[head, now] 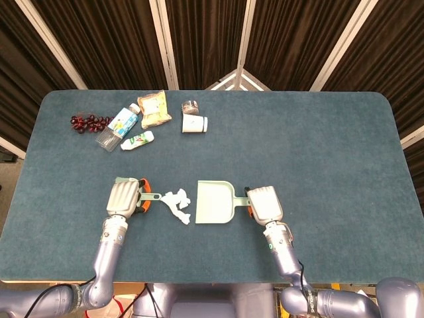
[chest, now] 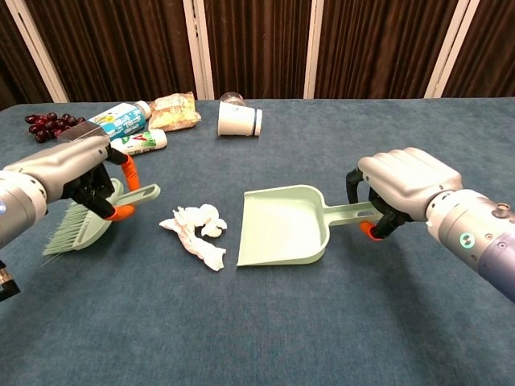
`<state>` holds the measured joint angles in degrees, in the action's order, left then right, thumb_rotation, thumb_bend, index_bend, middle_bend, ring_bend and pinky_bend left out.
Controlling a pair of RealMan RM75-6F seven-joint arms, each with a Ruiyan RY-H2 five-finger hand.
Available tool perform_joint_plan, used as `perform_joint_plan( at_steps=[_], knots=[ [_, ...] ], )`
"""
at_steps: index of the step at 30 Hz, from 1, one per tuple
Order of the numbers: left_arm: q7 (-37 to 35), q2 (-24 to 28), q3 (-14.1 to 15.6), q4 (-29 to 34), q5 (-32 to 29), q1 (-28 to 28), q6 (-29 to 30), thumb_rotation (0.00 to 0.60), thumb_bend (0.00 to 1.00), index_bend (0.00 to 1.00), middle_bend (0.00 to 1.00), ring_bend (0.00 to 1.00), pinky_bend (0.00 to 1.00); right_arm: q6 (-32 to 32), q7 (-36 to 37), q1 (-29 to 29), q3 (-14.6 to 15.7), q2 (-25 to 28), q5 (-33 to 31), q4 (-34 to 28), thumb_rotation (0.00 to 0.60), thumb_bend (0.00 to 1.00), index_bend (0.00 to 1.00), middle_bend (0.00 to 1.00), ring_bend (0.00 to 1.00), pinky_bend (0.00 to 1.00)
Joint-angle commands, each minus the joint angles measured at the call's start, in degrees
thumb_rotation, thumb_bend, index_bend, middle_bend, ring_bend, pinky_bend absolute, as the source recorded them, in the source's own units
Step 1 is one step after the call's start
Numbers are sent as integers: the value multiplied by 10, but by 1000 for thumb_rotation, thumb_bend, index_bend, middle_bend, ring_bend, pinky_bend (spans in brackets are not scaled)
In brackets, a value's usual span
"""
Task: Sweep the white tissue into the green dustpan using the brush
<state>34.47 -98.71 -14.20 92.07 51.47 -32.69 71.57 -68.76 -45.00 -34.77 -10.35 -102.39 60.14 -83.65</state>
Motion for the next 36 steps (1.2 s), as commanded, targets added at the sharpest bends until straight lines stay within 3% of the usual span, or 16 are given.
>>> perform_joint_plan(
  at_steps=[1,8,20,36],
  knots=[
    [-13,0,-3,9,7,1,4,600,672,788,1000,1000,1000,-2,-4,-1,-1,3,-2,-6,600,362,505,881,852,857],
    [-61,-24,-15,25,19,3,13,600,676,791,1000,1000,1000,-3,-13,-2,0,5,-8,-10,600,362,505,881,852,857],
    [-63,-72,-31,58,-5,-5,33,600,686,800,1000,1000,1000,-3,-20,-6,1,3,-15,-14,600,363,505,881,852,857],
    [-98,-159,-60,6,24,-38,42,600,688,802,1000,1000,1000,-6,-18,-6,6,-4,-14,-12,600,363,505,881,852,857]
  ],
)
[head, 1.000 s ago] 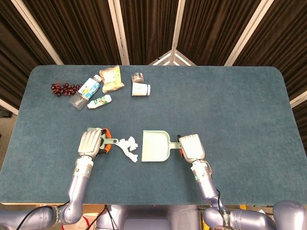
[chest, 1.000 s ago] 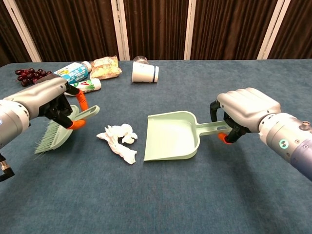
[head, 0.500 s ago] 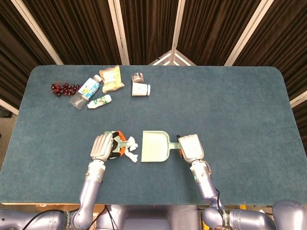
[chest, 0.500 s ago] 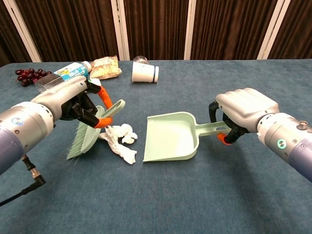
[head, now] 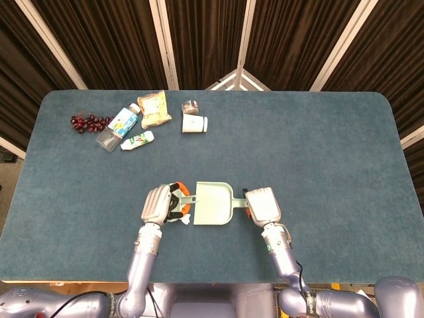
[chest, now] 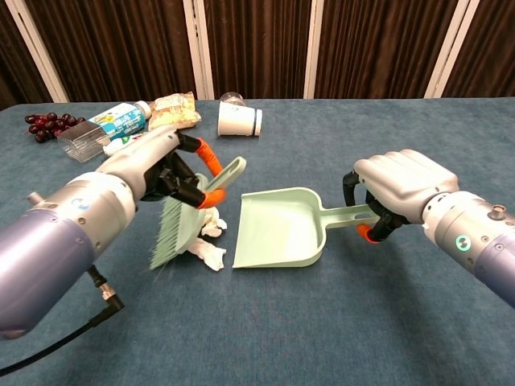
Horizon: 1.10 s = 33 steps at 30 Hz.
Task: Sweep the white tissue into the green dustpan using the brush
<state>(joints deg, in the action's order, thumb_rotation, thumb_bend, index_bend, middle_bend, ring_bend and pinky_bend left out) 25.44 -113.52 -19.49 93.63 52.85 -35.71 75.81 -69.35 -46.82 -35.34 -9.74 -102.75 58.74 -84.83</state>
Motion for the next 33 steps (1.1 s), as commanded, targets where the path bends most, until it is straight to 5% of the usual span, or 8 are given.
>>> perform_joint_plan(
  at_steps=[1,21,33],
  knots=[
    [-11,-15,-10,-12,14,-11,-1,600,688,801,1000,1000,1000,0,0,-1,0,-1,0,0,600,363,505,881,851,857],
    [-108,-100,-43,-73,92,-58,-8,600,681,797,1000,1000,1000,-2,-5,-3,-1,3,-4,-5,600,363,505,881,851,857],
    [-144,-28,-15,9,133,-23,-12,600,680,796,1000,1000,1000,-5,-6,-2,1,8,-8,-11,600,363,505,881,852,857]
  ],
)
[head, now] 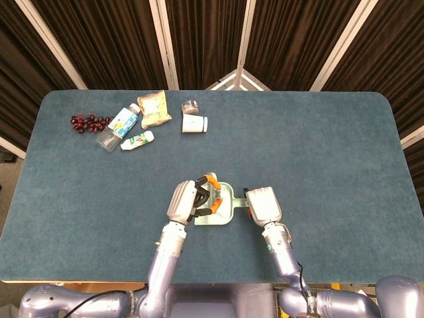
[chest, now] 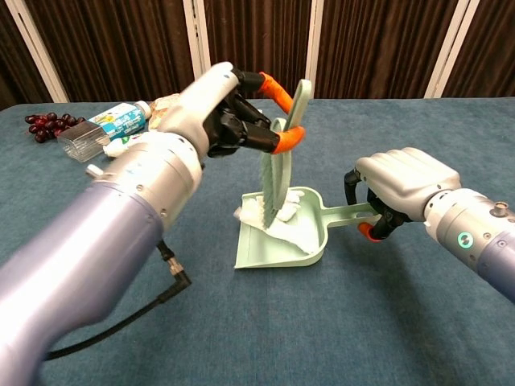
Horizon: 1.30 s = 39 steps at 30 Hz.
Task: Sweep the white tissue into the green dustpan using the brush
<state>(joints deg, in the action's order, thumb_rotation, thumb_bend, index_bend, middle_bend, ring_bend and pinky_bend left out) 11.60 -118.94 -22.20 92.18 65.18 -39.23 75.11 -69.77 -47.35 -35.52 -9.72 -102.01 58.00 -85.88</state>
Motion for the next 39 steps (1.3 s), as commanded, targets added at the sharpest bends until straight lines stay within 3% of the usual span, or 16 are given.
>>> perform_joint_plan(
  at_steps=[1,16,24,27,32,39],
  knots=[
    [-7,34,15,29,13,15,-6,600,680,796,1000,1000,1000,-1,0,0,1,0,0,-2,600,363,505,881,852,857],
    [-5,147,17,87,26,44,-15,600,680,798,1000,1000,1000,-5,-12,1,2,4,-9,-11,600,363,505,881,851,857],
    [-6,167,31,88,17,54,-19,600,680,798,1000,1000,1000,-6,-18,1,6,6,-12,-18,600,363,504,881,852,857],
    [-3,170,41,89,18,59,-16,600,680,798,1000,1000,1000,-6,-29,0,8,7,-19,-21,600,363,403,881,851,857],
    [-7,179,46,90,19,66,-11,600,680,797,1000,1000,1000,-11,-37,0,9,9,-20,-26,600,363,34,881,845,857],
    [-10,199,40,101,22,71,-6,600,679,797,1000,1000,1000,-22,-64,1,15,17,-28,-40,600,362,0,881,816,857]
  ],
)
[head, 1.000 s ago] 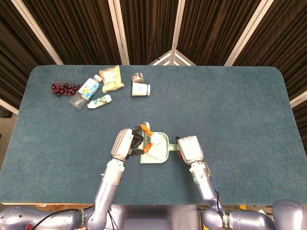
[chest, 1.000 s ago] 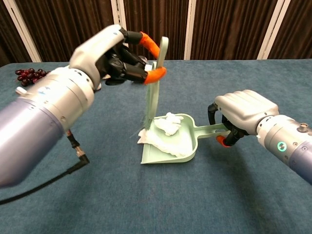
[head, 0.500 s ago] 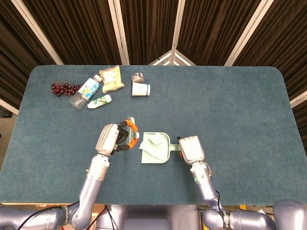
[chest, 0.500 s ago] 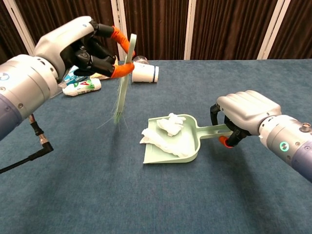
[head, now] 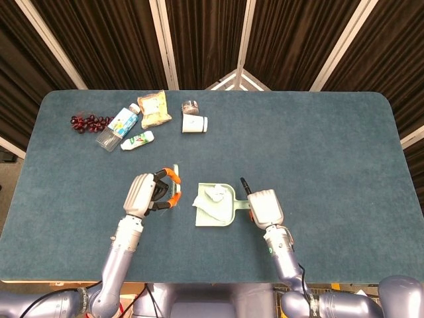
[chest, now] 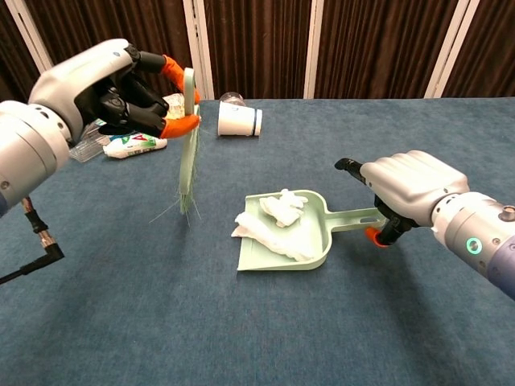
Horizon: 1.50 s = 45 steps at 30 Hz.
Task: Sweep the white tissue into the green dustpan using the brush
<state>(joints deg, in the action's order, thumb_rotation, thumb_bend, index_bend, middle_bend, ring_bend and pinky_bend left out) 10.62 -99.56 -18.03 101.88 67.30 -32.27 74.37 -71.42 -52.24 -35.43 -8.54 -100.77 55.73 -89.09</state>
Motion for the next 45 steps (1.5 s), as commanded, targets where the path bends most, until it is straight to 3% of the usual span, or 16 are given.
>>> perform_joint_plan(
  at_steps=[1,10,15,23,28,33,36,38,41,45],
  knots=[
    [1,9,-2,7,1,2,2,600,679,797,1000,1000,1000,-8,-22,1,5,7,-7,-14,600,362,0,880,811,857],
    [15,46,3,34,5,11,5,600,679,797,1000,1000,1000,-33,-29,16,23,48,13,-53,600,362,0,846,780,853],
    [75,77,18,49,-5,7,-8,600,679,798,1000,1000,1000,-44,-2,31,28,78,27,-78,600,362,0,845,780,852],
    [352,155,51,122,-115,-36,-30,600,679,796,1000,1000,1000,-51,21,45,34,119,47,-108,600,362,0,845,780,852],
    [466,183,70,149,-150,-57,-10,600,672,769,1000,998,1000,-51,29,48,31,133,47,-118,600,361,0,845,780,852],
    [542,209,86,162,-180,-75,1,600,590,650,991,969,1000,-50,37,51,29,144,49,-129,600,362,0,845,780,852],
    [562,219,90,172,-198,-81,10,600,420,477,956,947,1000,-50,40,52,28,147,49,-134,600,361,0,845,780,853],
    [554,223,86,179,-209,-82,14,600,241,293,927,928,1000,-50,41,53,28,149,49,-136,600,361,0,845,780,853],
    [540,231,83,184,-212,-81,20,600,43,96,878,895,1000,-51,40,53,27,151,50,-140,600,361,0,845,780,853],
    [522,243,86,188,-204,-78,24,600,0,1,825,862,1000,-52,40,55,27,153,49,-145,600,362,0,845,780,853]
  ],
)
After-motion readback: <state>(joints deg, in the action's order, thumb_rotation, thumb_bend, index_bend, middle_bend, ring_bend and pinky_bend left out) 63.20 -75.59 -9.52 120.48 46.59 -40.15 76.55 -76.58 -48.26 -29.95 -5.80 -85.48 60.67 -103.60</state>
